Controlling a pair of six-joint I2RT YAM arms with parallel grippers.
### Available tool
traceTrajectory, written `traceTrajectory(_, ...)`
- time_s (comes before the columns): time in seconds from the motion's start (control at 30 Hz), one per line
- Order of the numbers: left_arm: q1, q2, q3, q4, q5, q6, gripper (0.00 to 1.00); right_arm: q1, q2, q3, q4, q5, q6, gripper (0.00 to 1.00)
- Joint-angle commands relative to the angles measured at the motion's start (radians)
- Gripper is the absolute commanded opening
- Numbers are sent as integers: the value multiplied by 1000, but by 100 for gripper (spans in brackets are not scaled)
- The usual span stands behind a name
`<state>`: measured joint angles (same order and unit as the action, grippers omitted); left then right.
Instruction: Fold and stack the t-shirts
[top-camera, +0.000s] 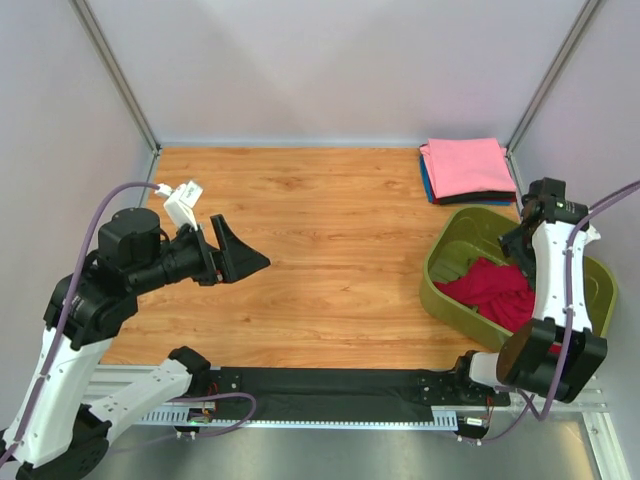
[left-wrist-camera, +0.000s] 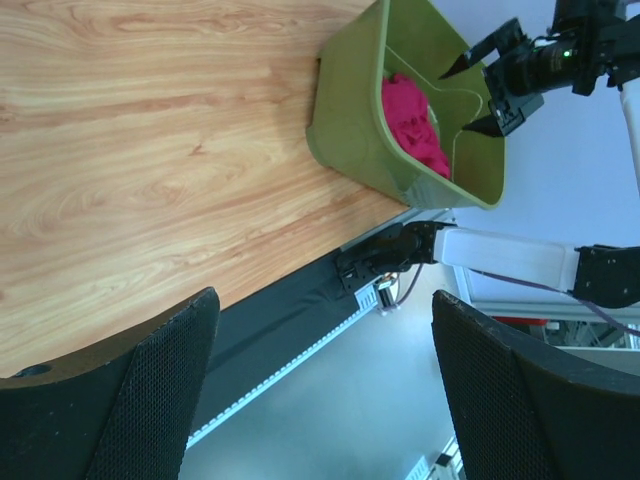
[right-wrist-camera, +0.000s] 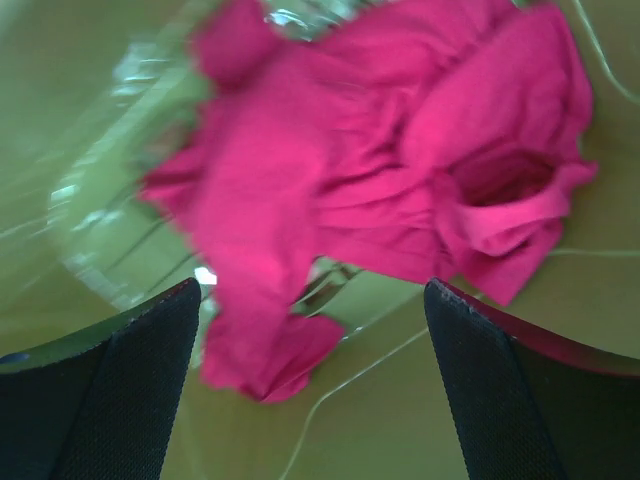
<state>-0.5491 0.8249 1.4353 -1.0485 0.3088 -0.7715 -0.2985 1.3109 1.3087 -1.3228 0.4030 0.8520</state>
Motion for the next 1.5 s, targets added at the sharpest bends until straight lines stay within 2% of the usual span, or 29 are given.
traceTrajectory(0.0, 3, -7, 4, -28, -19, 26, 93, -57, 7, -69, 75, -24, 29, 93)
traceTrajectory(0.33, 3, 29, 68, -137, -59, 34, 93, -87, 100, -245, 298, -24, 107, 90)
traceTrajectory(0.47, 3, 45, 82, -159, -53, 35, 92, -97, 120, -346, 506, -94, 95, 89)
traceTrajectory(0.57, 3, 63, 102, -189, -39, 40, 91, -97, 137, -374, 585, -138, 88, 82)
traceTrajectory(0.6, 3, 71, 115, -197, -37, 46, 91, -97, 143, -371, 582, -135, 87, 74)
traceTrajectory(0.63, 3, 74, 122, -200, -36, 51, 90, -97, 146, -362, 573, -127, 82, 50)
traceTrajectory(0.7, 3, 79, 126, -203, -43, 58, 90, -97, 142, -303, 521, -119, 40, 28)
traceTrajectory(0.73, 3, 79, 125, -202, -54, 58, 90, -97, 133, -274, 469, -106, 23, 10)
traceTrajectory(0.77, 2, 74, 122, -193, -60, 58, 90, -97, 110, -240, 433, -98, 0, 0)
traceTrajectory(0.87, 3, 60, 76, -168, -79, 48, 89, -96, 44, -24, 292, -95, -76, 0)
traceTrajectory(0.97, 3, 39, 18, -119, -88, 21, 89, -67, -18, 216, 238, -189, -126, 0)
traceTrajectory(1.07, 3, 31, -9, -72, -79, -9, 88, -21, -42, 476, 237, -381, -120, 0)
traceTrajectory(1.1, 3, 33, -19, -65, -73, -15, 88, -11, -51, 527, 264, -532, -101, 0)
traceTrajectory(1.13, 3, 36, -24, -61, -73, -20, 88, 2, -64, 552, 316, -620, -72, 0)
traceTrajectory(1.17, 3, 48, -26, -64, -73, -32, 88, 12, -100, 549, 479, -704, 32, 0)
traceTrajectory(1.23, 3, 57, -29, -77, -79, -49, 88, 76, -134, 534, 653, -867, 151, 0)
traceTrajectory(1.27, 3, 59, -36, -85, -79, -63, 87, 109, -148, 544, 750, -883, 216, 0)
traceTrajectory(1.37, 3, 33, -59, -84, -102, -81, 86, 292, -142, 578, 744, -849, 210, 0)
traceTrajectory(1.47, 3, -4, -78, -90, -157, -113, 87, 473, -144, 491, 726, -836, 171, 0)
